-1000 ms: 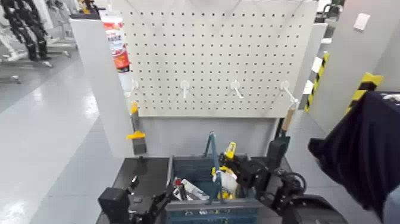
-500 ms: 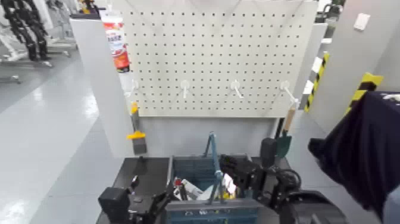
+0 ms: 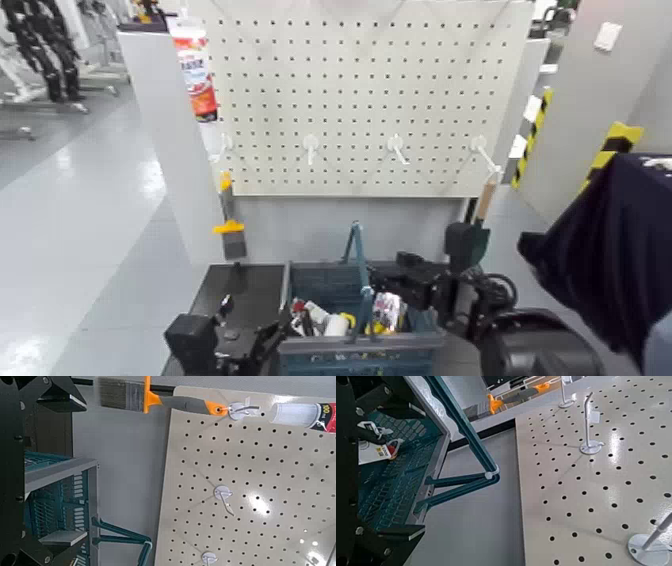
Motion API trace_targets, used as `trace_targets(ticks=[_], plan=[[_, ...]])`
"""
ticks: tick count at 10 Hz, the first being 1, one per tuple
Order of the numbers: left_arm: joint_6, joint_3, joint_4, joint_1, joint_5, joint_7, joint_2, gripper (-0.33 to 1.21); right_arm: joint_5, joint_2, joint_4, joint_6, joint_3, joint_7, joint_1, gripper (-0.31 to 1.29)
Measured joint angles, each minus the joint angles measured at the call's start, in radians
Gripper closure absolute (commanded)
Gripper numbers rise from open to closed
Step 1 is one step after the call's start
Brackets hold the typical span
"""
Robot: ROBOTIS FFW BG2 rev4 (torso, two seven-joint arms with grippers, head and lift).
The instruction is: Put the yellow roller into the crate.
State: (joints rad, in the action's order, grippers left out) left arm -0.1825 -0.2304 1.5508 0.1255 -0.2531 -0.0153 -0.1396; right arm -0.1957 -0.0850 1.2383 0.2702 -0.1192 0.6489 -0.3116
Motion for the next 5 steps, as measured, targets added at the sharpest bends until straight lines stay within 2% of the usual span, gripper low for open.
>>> trace_targets(ticks=[2,4,5], plan=[[0.001,0.002,0.001,0.002,0.000,0.000,0.001,0.17,0.034,-0.001,0.054,0.005,0.016,-0.019,0.021,0.02],[0.004,0.005,0.002,0.004,0.000,0.000,0.003,0.17,0.073,-0.004,0.150,-0.001,0.034,-0.078,0.072,0.03],[0.006,0.006,0.003,0.005,0.000,0.000,0.003,0.17,0.079,-0.006,0.201,-0.014,0.047,-0.115,0.107,0.03]])
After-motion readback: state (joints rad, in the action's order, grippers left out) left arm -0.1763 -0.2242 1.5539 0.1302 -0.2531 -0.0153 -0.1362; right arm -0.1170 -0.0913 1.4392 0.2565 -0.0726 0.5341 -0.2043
